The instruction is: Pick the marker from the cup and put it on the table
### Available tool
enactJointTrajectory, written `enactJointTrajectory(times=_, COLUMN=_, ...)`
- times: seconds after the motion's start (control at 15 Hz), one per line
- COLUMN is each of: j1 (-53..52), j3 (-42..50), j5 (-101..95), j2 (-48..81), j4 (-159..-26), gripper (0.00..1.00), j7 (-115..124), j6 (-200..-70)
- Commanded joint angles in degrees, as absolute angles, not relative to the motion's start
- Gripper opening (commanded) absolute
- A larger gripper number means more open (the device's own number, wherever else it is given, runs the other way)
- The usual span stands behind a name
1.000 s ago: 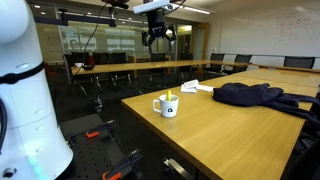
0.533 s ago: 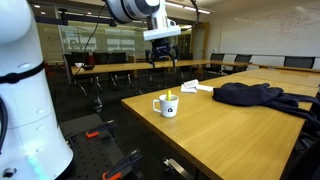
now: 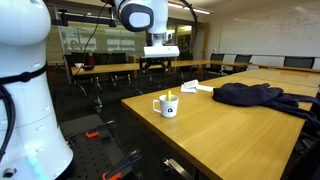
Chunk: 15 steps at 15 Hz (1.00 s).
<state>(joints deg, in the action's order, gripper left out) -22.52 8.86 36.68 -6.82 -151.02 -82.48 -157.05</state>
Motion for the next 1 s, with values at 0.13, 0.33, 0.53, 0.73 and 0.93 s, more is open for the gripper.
enactJointTrajectory(times=0.13, j1=-19.39, j3=10.59, j5=32.61, j2=-4.38, j4=-151.03, gripper=1.0, j7=-81.76, j6=-155.15)
enactJointTrajectory(times=0.33, j1=-11.62, j3=3.46, j5=27.39, j2=-1.64, j4=-150.36, gripper=1.0, j7=-75.75, j6=-154.93)
enactJointTrajectory(times=0.53, j1=-11.62, j3=3.05, j5=27.37, j2=-1.5, j4=-149.89, gripper=1.0, j7=-75.06, j6=-154.94)
enactJointTrajectory(times=0.73, j1=-11.04, j3=2.91, j5=27.94, j2=-0.95, j4=-149.26, gripper=1.0, j7=-78.32, j6=-154.0)
enactJointTrajectory(times=0.93, j1=-8.74, j3=1.49, j5=29.91, j2=0.45, j4=-148.27, gripper=1.0, j7=-84.65, j6=-153.22)
